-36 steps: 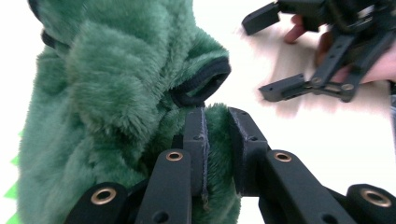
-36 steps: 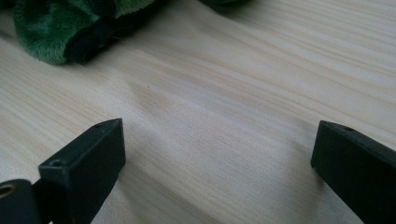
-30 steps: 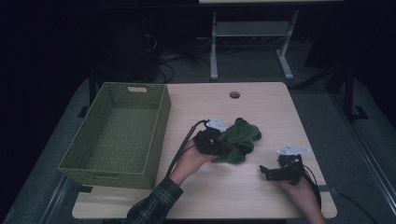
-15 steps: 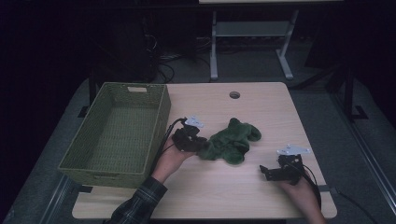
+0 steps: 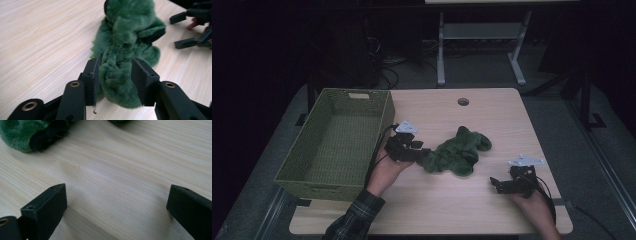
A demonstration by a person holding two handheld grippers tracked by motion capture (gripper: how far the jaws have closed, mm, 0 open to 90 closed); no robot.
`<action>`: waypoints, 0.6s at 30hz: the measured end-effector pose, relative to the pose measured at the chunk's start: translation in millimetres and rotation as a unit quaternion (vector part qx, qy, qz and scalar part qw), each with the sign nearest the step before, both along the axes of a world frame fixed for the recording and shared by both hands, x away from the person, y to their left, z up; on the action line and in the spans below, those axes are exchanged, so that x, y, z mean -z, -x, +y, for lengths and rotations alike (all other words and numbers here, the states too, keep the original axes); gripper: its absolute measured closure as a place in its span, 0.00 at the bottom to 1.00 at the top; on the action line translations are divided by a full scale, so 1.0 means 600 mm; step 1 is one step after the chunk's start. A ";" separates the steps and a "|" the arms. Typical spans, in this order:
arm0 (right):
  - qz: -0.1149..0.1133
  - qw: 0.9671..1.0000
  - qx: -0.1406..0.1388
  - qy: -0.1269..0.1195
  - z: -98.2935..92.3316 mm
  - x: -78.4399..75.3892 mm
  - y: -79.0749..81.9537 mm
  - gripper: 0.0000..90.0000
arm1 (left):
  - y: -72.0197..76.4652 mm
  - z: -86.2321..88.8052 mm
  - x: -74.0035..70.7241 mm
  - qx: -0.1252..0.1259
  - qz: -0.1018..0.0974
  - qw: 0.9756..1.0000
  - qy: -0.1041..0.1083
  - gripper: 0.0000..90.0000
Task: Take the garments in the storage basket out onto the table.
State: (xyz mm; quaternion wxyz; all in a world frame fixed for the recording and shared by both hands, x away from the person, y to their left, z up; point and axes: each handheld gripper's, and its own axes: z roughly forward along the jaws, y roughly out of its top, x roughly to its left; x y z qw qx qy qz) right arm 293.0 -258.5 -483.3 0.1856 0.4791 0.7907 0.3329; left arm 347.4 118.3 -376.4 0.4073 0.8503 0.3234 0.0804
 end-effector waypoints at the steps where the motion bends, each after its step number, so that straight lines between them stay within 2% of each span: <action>1: 0.000 1.000 0.001 -0.001 0.000 0.000 0.000 0.03 | 0.004 0.003 -0.002 0.004 -0.004 1.000 0.003 0.62; 4: 0.001 1.000 0.001 0.000 0.000 0.000 0.000 0.03 | 0.021 0.009 -0.002 0.008 -0.002 1.000 0.020 0.61; 9: -0.002 1.000 -0.014 -0.001 0.001 -0.004 0.005 0.15 | 0.051 0.009 0.015 0.018 -0.003 0.999 0.031 0.59; 13: 0.000 1.000 -0.015 0.008 0.005 -0.010 0.006 0.20 | 0.068 0.002 0.032 0.029 -0.013 0.999 0.026 0.57; 16: -0.002 1.000 -0.024 -0.002 0.009 -0.015 0.009 0.26 | 0.076 -0.003 0.045 0.038 -0.012 0.999 0.023 0.56; 18: -0.005 0.999 -0.044 -0.022 0.017 -0.020 0.012 0.37 | 0.079 -0.006 0.053 0.044 -0.008 0.999 0.016 0.56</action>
